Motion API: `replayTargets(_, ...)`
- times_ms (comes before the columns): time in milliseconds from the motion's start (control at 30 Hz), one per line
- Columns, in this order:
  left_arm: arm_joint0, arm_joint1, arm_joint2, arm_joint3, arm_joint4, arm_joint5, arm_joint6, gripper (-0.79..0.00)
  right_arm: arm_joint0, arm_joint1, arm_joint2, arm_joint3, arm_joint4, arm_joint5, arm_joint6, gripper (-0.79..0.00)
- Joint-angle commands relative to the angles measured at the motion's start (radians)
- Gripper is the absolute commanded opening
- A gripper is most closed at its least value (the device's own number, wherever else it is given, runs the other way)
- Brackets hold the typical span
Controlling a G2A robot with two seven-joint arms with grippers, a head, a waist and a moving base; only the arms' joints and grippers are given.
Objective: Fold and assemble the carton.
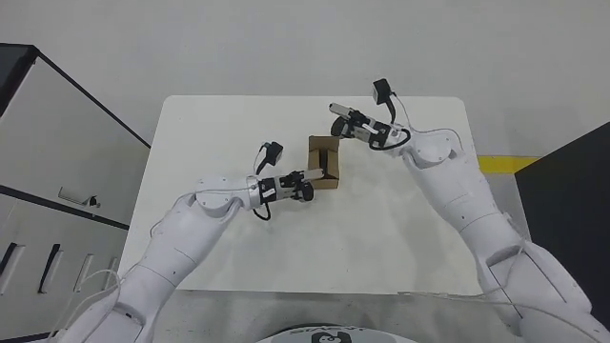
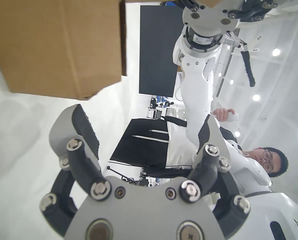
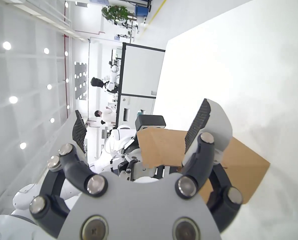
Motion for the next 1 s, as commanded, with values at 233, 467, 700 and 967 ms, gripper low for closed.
replayTargets(233,-0.004,-0.002,-0.018,0.044,0.027,-0.011,0.085,0.000,0.034,-0.025,-0.017,0.098,0.057,-0.014,0.084,0.000)
replayTargets(467,-0.005,-0.004,-0.040,0.055,0.011,-0.024,0.138,0.000,0.027,-0.025,-0.007,0.103,0.070,0.003,0.132,0.000)
replayTargets(700,0.000,-0.003,-0.036,0.045,-0.039,0.020,0.008,0.000,0.009,-0.018,0.015,0.083,0.059,0.021,0.132,0.000)
replayTargets(967,0.016,-0.008,-0.029,0.032,-0.131,0.027,-0.075,0.000,-0.005,-0.016,0.024,0.064,0.038,0.040,0.119,0.000)
